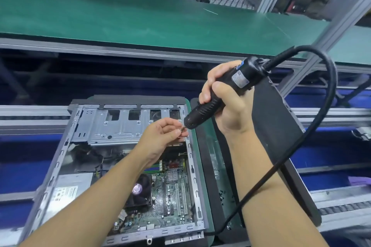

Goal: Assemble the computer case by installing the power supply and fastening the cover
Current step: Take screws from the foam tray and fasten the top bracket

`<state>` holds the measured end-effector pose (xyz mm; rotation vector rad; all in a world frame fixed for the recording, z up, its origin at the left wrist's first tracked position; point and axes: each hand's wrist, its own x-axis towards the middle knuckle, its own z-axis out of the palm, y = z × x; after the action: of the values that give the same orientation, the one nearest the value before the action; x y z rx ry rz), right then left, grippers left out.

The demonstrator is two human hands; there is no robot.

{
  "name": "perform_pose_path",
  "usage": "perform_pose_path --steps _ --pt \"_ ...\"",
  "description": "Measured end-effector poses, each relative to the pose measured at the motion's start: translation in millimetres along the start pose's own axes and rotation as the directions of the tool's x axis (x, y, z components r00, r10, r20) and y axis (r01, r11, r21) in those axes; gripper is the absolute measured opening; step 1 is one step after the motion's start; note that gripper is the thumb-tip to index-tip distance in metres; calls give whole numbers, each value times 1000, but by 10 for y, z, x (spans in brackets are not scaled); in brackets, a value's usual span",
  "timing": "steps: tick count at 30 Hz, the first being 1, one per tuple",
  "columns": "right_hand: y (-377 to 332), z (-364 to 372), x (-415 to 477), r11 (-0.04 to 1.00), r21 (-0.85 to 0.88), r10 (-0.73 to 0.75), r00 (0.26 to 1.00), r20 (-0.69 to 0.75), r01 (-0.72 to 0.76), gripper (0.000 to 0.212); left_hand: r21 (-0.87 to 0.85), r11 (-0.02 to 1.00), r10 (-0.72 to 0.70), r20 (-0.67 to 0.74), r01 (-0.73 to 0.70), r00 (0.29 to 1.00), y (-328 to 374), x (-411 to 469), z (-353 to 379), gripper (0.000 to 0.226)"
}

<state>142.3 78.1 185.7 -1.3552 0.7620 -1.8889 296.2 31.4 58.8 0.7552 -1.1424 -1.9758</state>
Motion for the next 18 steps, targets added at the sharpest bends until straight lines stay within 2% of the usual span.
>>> perform_pose_path --steps 4,6,10,13,15,17,18 --pt "60 57 16 1000 -30 -1 1000 -3 1 22 323 943 90 -7 -83 996 25 -24 -99 27" --pt "93 89 36 999 -37 17 1000 -12 -18 21 410 905 126 -4 -114 992 47 -19 -143 30" --pt "177 149 81 998 -28 51 998 -25 -51 16 392 910 143 15 -138 990 102 21 -230 26" --pt "243 168 117 998 -27 60 998 -24 -61 19 402 889 234 10 -218 972 148 49 -258 23" --pt "291 167 152 997 -18 69 997 -35 -69 20 368 904 279 -120 -218 953 172 42 -284 15" --pt "346 164 202 997 -21 70 997 -41 -71 21 318 937 232 -266 -142 936 171 17 -353 20" --pt "383 167 230 997 -26 74 996 -39 -75 22 301 950 174 -293 -83 940 157 4 -411 25"
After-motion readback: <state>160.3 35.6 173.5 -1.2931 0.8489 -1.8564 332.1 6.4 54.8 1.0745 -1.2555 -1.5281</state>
